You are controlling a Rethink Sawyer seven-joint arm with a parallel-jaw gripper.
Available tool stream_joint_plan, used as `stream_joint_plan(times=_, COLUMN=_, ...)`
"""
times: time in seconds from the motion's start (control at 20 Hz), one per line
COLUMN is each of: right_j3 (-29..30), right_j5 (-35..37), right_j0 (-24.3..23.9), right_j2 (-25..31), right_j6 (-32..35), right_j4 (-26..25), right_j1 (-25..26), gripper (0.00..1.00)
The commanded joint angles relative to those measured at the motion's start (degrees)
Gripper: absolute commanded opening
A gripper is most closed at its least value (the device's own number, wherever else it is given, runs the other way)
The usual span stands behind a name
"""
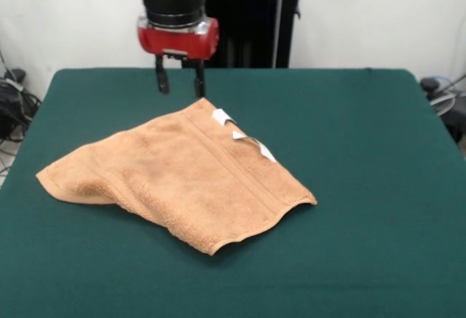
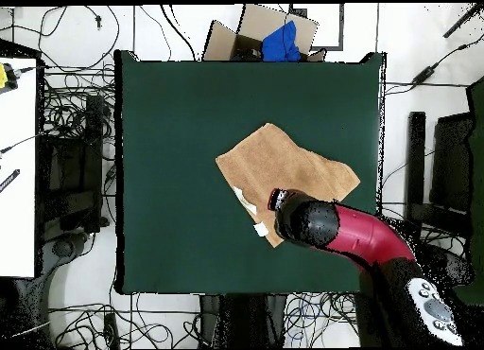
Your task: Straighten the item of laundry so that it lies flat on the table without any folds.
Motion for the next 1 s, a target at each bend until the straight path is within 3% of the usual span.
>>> stream_joint_plan(times=0.05, right_j3=3.8, right_j5=-2.3, right_j0=4.6, right_j2=0.2, right_j6=12.8, right_j4=3.4, right_j1=2.2, gripper=1.00)
stream_joint_plan(times=0.6, right_j3=4.4, right_j5=-6.9, right_j0=7.4, right_j2=-0.3, right_j6=13.7, right_j4=5.7, right_j1=5.0, gripper=1.00)
stream_joint_plan(times=1.0, right_j3=-1.4, right_j5=-11.3, right_j0=7.5, right_j2=-0.8, right_j6=11.1, right_j4=5.5, right_j1=15.3, gripper=1.00)
